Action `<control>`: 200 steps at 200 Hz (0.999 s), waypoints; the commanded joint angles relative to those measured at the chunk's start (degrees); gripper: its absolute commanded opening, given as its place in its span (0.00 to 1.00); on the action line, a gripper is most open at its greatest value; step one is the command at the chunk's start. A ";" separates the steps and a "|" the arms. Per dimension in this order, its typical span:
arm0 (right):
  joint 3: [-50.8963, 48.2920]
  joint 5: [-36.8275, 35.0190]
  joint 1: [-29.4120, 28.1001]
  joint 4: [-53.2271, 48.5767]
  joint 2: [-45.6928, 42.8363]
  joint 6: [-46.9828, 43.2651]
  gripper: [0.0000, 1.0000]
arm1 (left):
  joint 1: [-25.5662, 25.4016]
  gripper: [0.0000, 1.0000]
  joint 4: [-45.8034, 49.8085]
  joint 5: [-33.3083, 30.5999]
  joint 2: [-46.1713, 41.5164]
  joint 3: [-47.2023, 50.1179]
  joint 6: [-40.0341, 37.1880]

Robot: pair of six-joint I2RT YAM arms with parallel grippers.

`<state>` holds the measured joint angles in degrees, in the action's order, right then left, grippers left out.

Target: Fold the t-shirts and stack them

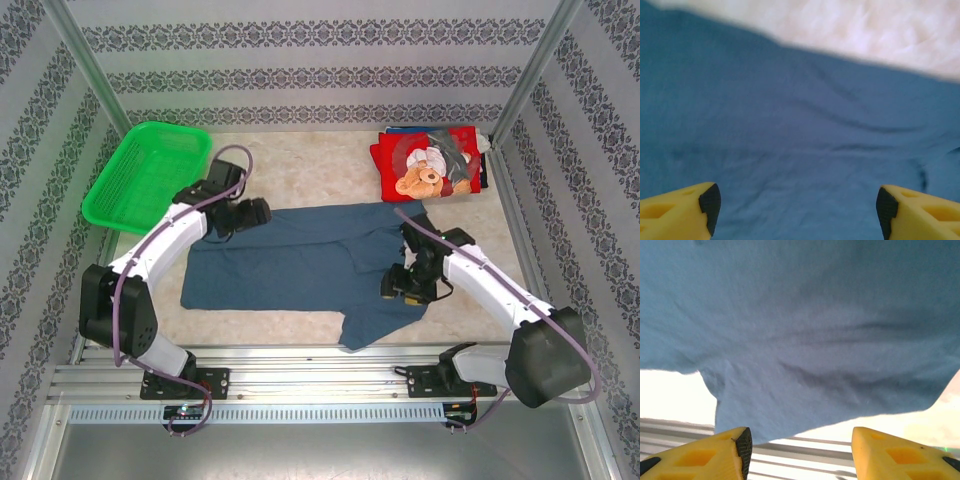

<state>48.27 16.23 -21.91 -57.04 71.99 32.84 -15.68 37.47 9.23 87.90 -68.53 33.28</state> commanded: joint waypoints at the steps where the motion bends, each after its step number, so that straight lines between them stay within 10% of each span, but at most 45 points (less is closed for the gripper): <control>1: -2.72 -2.41 -1.75 -1.79 -0.43 5.11 0.55 | -1.08 0.81 1.33 -0.02 -2.58 3.79 1.36; 105: -5.32 -4.19 -5.70 6.99 8.45 5.13 0.49 | -1.86 0.80 -2.58 1.66 -2.87 7.91 1.79; 152: -2.19 -6.02 -2.74 13.12 17.60 5.24 0.15 | -0.90 0.80 -3.36 0.81 -1.15 7.57 2.90; 200: 5.73 -5.34 -0.18 14.69 24.84 2.41 0.06 | -0.33 0.79 -2.94 -0.09 -0.45 7.10 1.49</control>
<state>50.89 12.32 -22.96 -45.52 93.43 37.08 -16.75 35.14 10.28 86.76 -60.86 35.16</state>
